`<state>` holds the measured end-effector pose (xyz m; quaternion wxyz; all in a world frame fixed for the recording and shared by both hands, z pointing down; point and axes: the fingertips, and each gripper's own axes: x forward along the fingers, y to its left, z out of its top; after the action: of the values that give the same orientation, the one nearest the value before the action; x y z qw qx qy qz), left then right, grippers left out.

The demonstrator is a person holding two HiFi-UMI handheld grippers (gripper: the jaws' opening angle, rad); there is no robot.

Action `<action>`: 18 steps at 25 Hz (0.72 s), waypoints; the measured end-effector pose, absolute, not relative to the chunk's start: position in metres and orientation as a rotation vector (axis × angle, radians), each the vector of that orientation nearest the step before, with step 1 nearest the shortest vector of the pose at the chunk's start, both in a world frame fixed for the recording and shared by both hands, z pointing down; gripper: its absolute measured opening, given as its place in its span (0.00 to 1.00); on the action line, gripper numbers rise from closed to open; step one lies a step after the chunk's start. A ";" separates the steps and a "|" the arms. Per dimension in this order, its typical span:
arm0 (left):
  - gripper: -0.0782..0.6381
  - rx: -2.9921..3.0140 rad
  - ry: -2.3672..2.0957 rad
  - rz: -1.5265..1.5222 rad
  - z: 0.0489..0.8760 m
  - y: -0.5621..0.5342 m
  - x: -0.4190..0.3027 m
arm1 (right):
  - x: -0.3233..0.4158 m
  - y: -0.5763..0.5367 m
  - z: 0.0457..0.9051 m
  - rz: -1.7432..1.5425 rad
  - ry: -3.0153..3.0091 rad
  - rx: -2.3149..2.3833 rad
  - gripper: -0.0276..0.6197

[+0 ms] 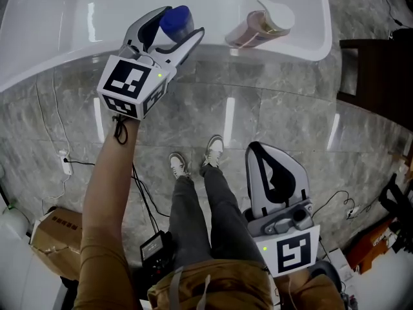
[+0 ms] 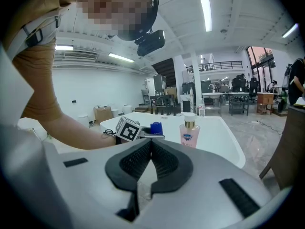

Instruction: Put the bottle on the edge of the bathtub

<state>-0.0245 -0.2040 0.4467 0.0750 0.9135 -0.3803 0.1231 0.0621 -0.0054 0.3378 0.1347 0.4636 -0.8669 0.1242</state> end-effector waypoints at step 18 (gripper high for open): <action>0.55 2.766 -1.167 0.441 0.410 -0.175 -0.049 | 0.045 0.009 0.301 0.309 -2.570 1.331 0.05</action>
<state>-0.0491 -0.1750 0.4104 0.0534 0.9103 -0.3840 0.1452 0.0453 0.0087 0.3010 0.1152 0.4543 -0.8770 0.1056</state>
